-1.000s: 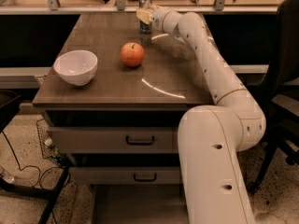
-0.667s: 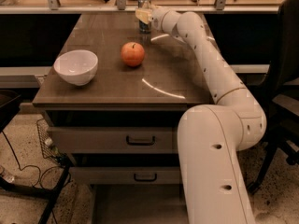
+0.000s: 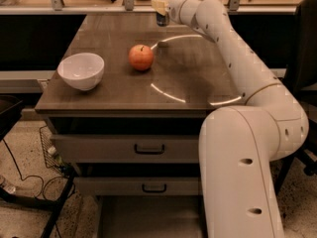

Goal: Move redbull can near white bowl

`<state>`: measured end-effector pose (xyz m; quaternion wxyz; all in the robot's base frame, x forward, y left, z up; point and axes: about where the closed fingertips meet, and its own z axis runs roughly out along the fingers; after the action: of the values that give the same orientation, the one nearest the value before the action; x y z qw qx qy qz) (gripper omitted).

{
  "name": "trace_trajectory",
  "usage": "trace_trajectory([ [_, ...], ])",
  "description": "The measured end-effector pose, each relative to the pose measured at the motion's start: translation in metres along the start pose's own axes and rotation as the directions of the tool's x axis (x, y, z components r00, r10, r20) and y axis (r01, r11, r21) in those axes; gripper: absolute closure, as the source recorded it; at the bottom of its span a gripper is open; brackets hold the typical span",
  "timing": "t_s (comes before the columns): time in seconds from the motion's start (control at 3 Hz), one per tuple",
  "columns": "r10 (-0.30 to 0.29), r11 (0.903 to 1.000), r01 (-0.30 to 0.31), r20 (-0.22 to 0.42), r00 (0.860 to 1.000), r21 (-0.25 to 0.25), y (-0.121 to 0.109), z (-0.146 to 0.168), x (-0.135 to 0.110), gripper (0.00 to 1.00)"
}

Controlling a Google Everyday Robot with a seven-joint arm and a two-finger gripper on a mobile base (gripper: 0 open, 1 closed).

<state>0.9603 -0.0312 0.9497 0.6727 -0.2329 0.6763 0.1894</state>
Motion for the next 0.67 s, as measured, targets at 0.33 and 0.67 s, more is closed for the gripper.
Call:
trace_trajectory([
  [0.33, -0.021, 0.9993, 0.021, 0.003, 1.0, 0.031, -0.009, -0.023, -0.025, 1.0],
  [0.67, -0.025, 0.9987, 0.025, 0.002, 1.0, 0.045, -0.014, -0.05, -0.044, 1.0],
])
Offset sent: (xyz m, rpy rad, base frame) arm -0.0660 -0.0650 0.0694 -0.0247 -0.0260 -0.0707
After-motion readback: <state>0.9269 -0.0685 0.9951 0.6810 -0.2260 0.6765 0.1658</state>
